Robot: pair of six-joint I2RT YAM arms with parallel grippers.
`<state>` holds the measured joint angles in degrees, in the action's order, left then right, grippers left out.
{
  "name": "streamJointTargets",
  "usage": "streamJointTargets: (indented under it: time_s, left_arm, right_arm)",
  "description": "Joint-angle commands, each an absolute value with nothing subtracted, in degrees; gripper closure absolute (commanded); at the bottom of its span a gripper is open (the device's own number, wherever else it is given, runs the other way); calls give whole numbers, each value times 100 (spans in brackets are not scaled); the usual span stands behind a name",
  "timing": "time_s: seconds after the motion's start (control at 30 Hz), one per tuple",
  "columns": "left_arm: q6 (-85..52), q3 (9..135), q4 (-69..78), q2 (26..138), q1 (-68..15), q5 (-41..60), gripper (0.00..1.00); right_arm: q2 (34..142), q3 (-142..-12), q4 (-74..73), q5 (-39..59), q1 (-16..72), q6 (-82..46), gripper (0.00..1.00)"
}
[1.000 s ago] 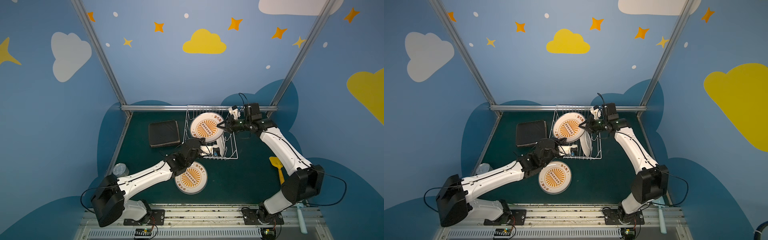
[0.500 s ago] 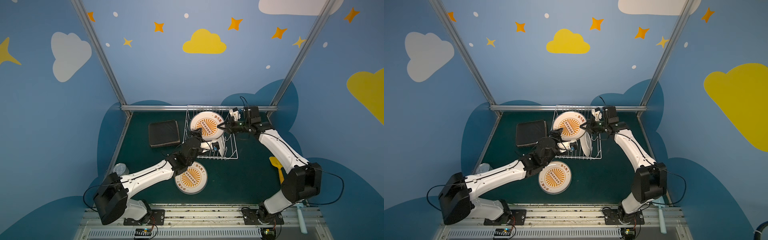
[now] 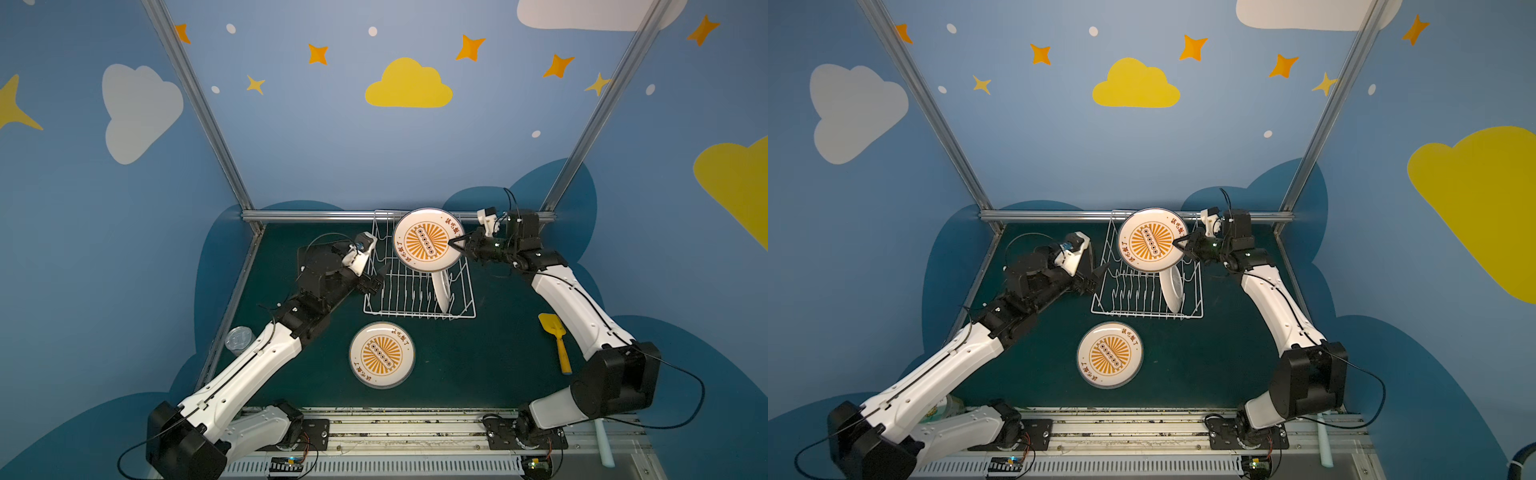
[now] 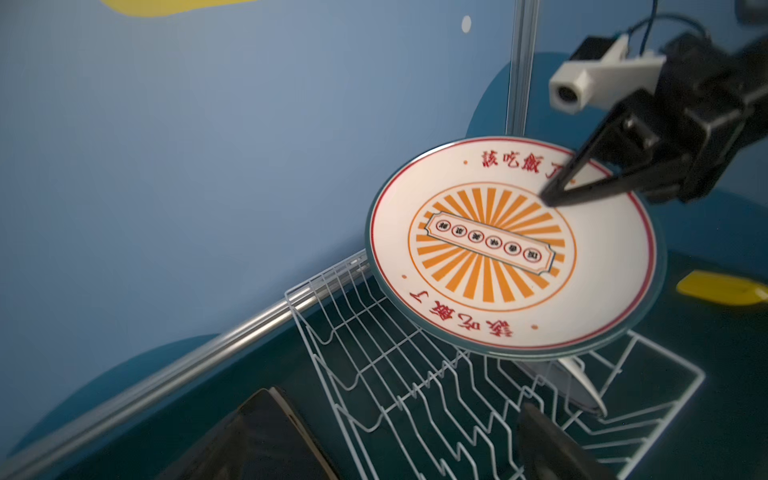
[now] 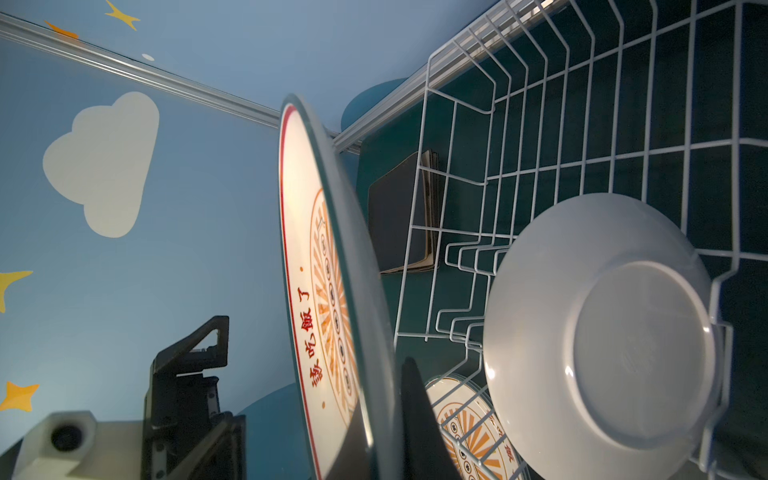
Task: Unload the plates from the dish rack
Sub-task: 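Grasp the raised plate's edge with the right gripper while left holds it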
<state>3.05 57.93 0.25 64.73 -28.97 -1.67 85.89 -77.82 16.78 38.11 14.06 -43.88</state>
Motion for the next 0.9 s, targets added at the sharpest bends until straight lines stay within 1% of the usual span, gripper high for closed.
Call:
streamJointTargets:
  time_s: [0.0, 0.03, 0.13, 0.3, 0.43, 0.57, 0.67, 0.77, 0.87]
  left_arm:
    - [-2010, 6102, -418, 6719, -2422, 1250, 1]
    - [-2345, 6133, -328, 6802, -2293, 1652, 0]
    - [-3080, 6097, 236, 7073, -2136, 2319, 1]
    - [-3952, 6310, 708, 7664, -2076, 2882, 0]
    - [-4469, 6621, 1260, 8292, -2062, 3805, 1]
    - [-4795, 6971, 1359, 8750, -2077, 4236, 4]
    - [-4956, 7026, 1589, 8894, -2082, 4334, 13]
    - [-4940, 7066, 1527, 8934, -2085, 4316, 25]
    - [-4983, 7058, 1568, 8952, -2093, 4337, 39]
  right_arm:
    - [8389, -7734, 1311, 4003, 1401, -4216, 100]
    - [8379, -7722, 1281, 4029, 1406, -4187, 100]
    - [8359, -7699, 1251, 4093, 1406, -4084, 100]
    - [8328, -7647, 1135, 4292, 1406, -3940, 100]
    - [8385, -7667, 1127, 4450, 1404, -3898, 100]
    - [8454, -7702, 1146, 4600, 1431, -3869, 100]
    - [8476, -7705, 1192, 4649, 1449, -3817, 100]
    - [8473, -7682, 1213, 4656, 1459, -3763, 100]
    - [8499, -7680, 1220, 4709, 1472, -3744, 100]
